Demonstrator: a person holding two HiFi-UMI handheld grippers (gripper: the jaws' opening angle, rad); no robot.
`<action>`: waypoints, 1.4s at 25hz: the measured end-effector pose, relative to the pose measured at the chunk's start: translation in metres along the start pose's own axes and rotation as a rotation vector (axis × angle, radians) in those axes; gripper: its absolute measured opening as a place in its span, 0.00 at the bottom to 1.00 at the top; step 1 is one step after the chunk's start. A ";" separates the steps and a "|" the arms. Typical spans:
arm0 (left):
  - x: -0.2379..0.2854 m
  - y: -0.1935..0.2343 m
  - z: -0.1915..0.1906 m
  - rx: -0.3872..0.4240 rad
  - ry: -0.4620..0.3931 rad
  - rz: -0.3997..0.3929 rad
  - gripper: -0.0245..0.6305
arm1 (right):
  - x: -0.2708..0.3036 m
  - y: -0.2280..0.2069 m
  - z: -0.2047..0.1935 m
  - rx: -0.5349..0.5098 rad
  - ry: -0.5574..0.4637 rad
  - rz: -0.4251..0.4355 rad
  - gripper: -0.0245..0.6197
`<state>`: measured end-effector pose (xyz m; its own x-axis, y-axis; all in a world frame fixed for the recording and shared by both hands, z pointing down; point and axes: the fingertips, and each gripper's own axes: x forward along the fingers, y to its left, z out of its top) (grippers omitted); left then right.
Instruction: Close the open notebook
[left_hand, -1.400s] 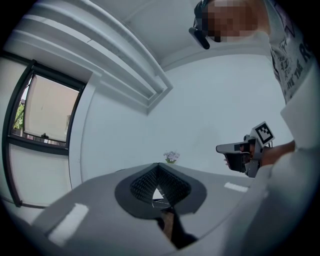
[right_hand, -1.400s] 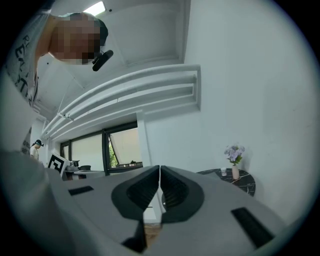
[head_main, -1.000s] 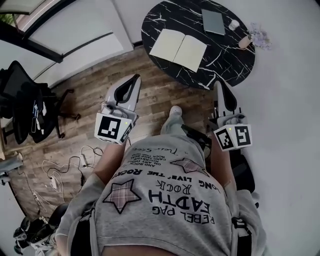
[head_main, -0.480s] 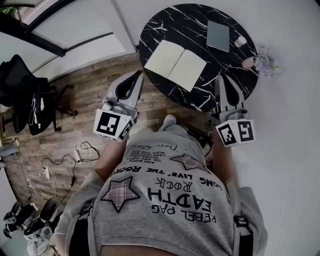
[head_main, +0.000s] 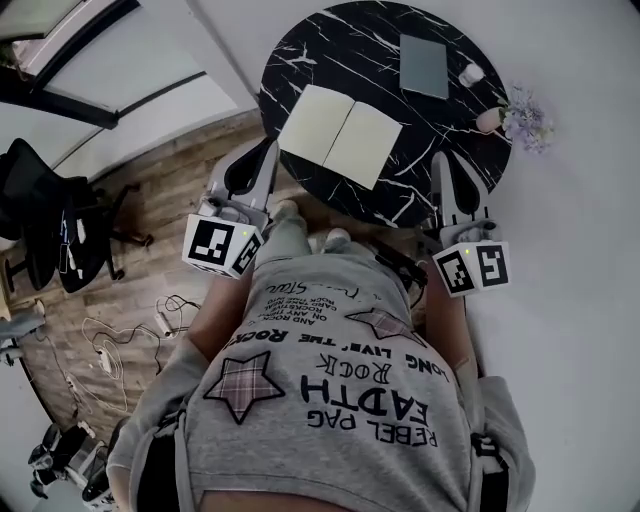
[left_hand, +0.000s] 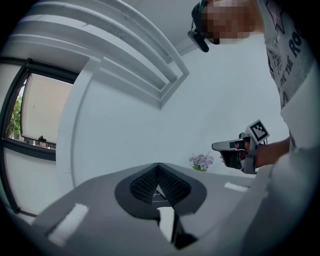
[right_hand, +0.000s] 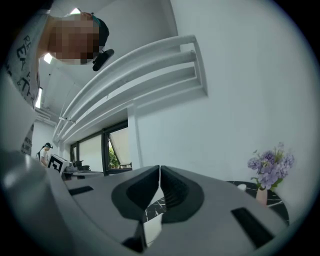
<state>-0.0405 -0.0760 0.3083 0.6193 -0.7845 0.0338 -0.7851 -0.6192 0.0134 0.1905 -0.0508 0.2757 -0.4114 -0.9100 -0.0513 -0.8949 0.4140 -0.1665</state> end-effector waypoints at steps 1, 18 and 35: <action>0.007 0.002 0.001 -0.009 -0.002 -0.015 0.05 | 0.000 -0.004 0.000 -0.010 0.004 -0.018 0.06; 0.134 0.053 -0.006 0.022 0.005 -0.322 0.05 | 0.044 -0.040 -0.018 -0.024 0.035 -0.344 0.06; 0.168 0.074 -0.087 0.047 0.115 -0.460 0.05 | 0.066 -0.059 -0.171 0.149 0.377 -0.345 0.06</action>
<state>0.0047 -0.2502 0.4019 0.8952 -0.4213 0.1453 -0.4268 -0.9043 0.0074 0.1867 -0.1311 0.4510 -0.1556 -0.9099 0.3844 -0.9662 0.0592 -0.2509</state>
